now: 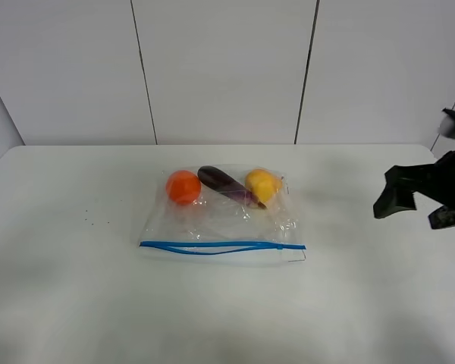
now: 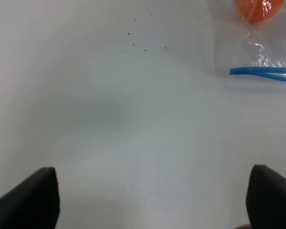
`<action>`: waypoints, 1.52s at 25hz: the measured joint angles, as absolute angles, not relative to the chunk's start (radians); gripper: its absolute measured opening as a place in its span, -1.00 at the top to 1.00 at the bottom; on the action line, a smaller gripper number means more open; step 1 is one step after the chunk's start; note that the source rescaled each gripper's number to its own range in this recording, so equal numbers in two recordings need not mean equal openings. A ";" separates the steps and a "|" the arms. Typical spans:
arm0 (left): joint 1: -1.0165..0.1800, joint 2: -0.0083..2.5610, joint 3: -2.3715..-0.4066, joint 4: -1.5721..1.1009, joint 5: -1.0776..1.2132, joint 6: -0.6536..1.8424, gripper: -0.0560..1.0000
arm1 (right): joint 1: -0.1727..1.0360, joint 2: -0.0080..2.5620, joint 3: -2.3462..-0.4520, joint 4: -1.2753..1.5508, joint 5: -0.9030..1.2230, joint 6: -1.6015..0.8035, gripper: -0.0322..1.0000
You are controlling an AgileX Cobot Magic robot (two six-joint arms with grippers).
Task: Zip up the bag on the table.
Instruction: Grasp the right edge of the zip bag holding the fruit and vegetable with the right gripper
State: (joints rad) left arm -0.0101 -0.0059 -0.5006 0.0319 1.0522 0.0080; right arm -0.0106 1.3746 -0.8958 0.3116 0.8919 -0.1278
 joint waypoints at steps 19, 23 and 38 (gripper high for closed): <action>-0.010 -0.006 -0.501 0.032 1.052 0.008 -1.00 | -0.011 1.886 -0.976 0.992 0.749 -0.845 -0.69; -0.010 -0.006 -0.501 0.032 1.052 0.008 -1.00 | -0.011 1.952 -1.040 1.036 0.806 -0.879 -0.67; -0.010 -0.006 -0.501 0.032 1.052 0.008 -1.00 | -0.011 2.104 -1.058 1.125 0.936 -1.024 -0.64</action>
